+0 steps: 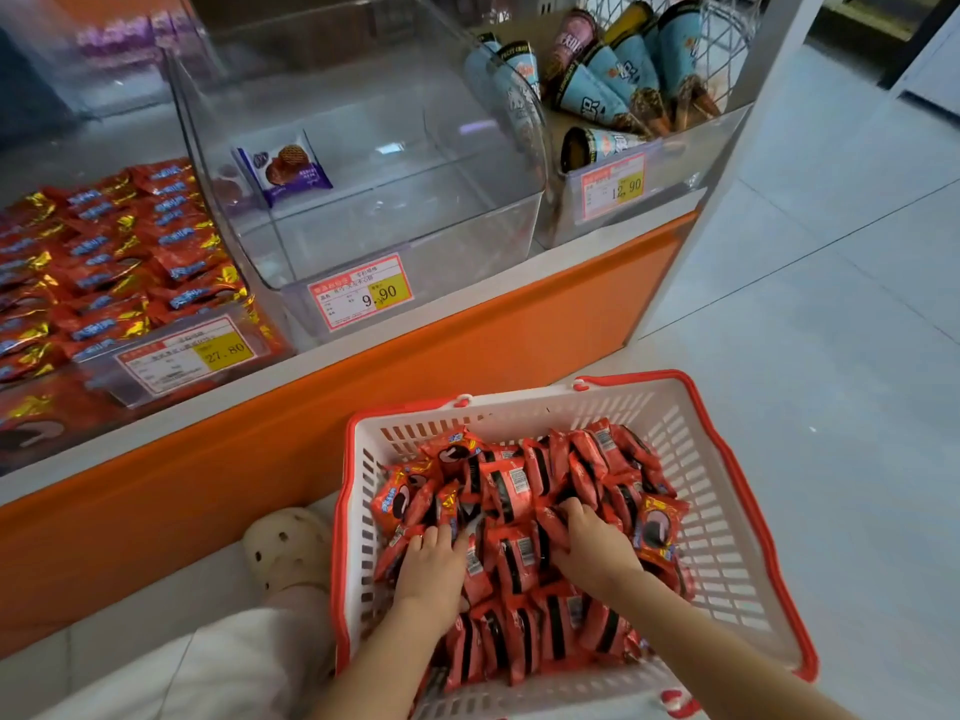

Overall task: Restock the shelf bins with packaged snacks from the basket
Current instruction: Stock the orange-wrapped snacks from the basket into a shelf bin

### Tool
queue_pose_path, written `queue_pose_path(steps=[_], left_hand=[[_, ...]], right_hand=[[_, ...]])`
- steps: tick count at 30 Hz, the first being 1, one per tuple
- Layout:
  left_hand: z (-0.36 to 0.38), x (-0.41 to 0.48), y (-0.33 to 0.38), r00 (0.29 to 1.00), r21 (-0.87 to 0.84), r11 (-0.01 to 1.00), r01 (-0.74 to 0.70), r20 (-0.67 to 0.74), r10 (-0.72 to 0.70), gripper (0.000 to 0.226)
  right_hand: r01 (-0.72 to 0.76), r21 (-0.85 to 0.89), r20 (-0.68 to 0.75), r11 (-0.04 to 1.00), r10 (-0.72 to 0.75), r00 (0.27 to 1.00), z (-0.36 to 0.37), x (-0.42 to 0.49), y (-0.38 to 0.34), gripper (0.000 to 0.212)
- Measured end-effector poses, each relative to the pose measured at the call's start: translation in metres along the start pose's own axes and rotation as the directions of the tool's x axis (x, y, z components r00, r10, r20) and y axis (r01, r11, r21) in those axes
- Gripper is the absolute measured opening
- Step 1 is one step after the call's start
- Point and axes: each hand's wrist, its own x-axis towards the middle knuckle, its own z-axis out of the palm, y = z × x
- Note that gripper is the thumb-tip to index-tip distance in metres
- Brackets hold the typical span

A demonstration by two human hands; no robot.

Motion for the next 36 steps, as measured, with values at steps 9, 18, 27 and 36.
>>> queue_pose_path(steps=[9,18,27,36], left_hand=[[-0.016,-0.022,-0.003,0.958,-0.238,0.968,-0.077,-0.287,0.005,0.042],[-0.054,-0.069,-0.029,0.748,-0.465,0.837,-0.287,-0.655,-0.108,0.033],[-0.052,-0.116,-0.032,0.741,-0.582,0.73,-0.359,-0.653,-0.156,0.044],[-0.074,-0.157,-0.055,0.622,-0.772,0.457,-0.441,-0.63,-0.464,0.061]], right_hand=[[0.066,0.192,-0.099,0.979,-0.048,0.994,-0.013,-0.017,-0.008,0.036],[0.06,0.77,0.045,0.635,-0.148,0.988,-0.048,-0.053,-0.053,0.032],[0.035,0.971,0.034,0.238,-0.277,0.96,-0.063,-0.071,-0.113,0.034],[0.233,0.922,-0.061,0.31,-0.478,0.876,-0.074,-0.089,-0.169,0.036]])
